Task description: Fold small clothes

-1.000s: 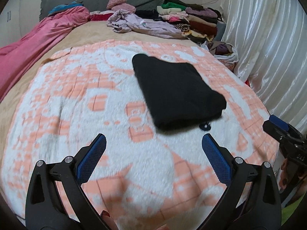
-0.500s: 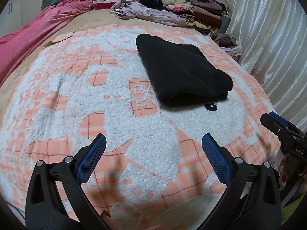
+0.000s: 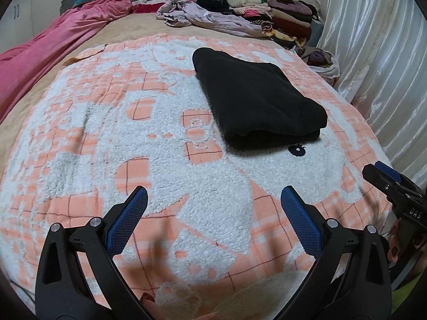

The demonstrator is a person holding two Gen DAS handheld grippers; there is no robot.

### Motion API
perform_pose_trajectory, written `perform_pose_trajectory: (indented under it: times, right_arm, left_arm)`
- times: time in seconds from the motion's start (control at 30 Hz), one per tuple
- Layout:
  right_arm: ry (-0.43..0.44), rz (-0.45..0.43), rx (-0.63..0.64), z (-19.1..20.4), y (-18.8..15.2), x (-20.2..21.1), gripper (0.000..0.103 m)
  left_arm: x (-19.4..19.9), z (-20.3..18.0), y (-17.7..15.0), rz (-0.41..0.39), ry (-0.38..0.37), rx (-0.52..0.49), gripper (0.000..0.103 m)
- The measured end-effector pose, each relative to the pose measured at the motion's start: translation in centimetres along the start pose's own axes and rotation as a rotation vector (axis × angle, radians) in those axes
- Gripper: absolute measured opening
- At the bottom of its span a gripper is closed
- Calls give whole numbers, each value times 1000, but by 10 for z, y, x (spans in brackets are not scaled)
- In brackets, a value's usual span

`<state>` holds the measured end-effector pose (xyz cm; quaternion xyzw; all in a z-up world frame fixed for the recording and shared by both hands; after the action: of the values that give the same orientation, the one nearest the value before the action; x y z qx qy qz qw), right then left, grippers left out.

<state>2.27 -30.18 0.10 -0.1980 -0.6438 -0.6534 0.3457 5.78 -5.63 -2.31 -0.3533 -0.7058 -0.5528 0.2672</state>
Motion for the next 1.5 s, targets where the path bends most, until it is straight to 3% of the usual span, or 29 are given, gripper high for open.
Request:
perform_pose_trajectory:
  times: [1.5]
  right_arm:
    - [-2, 11, 10, 2, -5, -1, 99]
  left_arm:
    - [3, 6, 2, 5, 31, 10, 94]
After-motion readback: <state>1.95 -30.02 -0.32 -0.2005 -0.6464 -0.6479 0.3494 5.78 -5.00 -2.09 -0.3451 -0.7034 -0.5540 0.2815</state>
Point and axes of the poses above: each gripper's, at about its wrist camera, not at the fingertips, and x roughly against the way its jaws point, z to its left, y to its top, the point moved 2 cm from there along -x, roughly the way its jaws point, and after that the axes turned 8 degrees about x, right-handed, at the moved point
